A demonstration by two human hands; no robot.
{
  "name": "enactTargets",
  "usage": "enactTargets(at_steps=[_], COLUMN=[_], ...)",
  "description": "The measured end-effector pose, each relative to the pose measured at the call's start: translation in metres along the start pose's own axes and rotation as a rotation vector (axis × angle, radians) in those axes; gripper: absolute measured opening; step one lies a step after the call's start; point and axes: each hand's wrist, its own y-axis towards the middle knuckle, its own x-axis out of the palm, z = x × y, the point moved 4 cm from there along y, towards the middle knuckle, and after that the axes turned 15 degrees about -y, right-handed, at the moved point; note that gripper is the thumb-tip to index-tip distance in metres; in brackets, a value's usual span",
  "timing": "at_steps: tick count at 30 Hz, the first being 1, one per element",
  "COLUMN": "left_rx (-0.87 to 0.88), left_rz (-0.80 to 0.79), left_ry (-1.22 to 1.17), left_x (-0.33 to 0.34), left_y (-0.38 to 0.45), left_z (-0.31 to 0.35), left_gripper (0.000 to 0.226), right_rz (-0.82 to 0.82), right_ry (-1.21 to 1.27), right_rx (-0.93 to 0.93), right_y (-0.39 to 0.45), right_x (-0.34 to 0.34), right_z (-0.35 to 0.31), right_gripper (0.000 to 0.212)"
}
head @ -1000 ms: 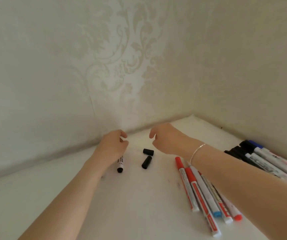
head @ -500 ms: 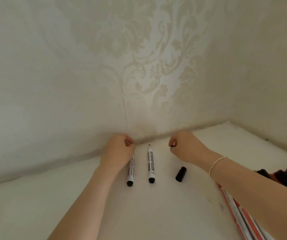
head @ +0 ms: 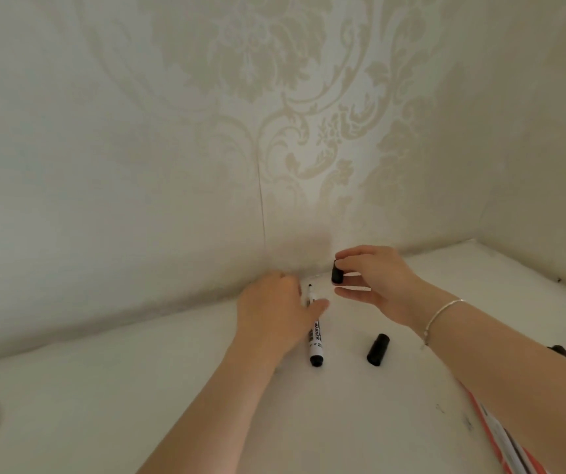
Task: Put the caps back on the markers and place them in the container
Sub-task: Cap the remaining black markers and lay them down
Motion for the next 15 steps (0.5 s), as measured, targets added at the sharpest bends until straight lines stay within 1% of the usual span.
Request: enactTargets(at_steps=[2,4,5,8,10,12,15], left_rx=[0.052,0.056,0.042,0.025,0.071,0.113,0.151], left_rz=[-0.031,-0.033,-0.014,0.042,0.078,0.109,0.121], left_ry=[0.086,0.03,-0.068,-0.515,-0.693,-0.752,-0.723], left_x=[0.01,0.012,0.011,0.003,-0.001,-0.005,-0.006], left_y=[-0.002,-0.002,-0.001,0.0,0.0,-0.001,-0.002], left_z=[0.009,0.012,0.011,0.008,0.011,0.013,0.014], left_gripper=[0.038,0.029,0.027,0.018,0.011,0.007,0.007], right_rz=[0.001,0.008,0.023,0.103,0.125,0.108,0.064], right_ry=[0.009,0.059,0.071,0.03,0.059,0.134,0.193], right_rx=[0.008,0.0,-0.017,-0.113,-0.176,-0.219,-0.259], right_y=[0.0,0.002,0.003,0.007,0.008,0.006,0.003], right_x=[-0.002,-0.004,-0.005,-0.015,-0.021,-0.023,-0.023], right_z=[0.001,0.0,-0.003,-0.014,-0.022,-0.03,-0.038], right_gripper=[0.018,0.018,0.016,0.001,0.005,0.004,0.002])
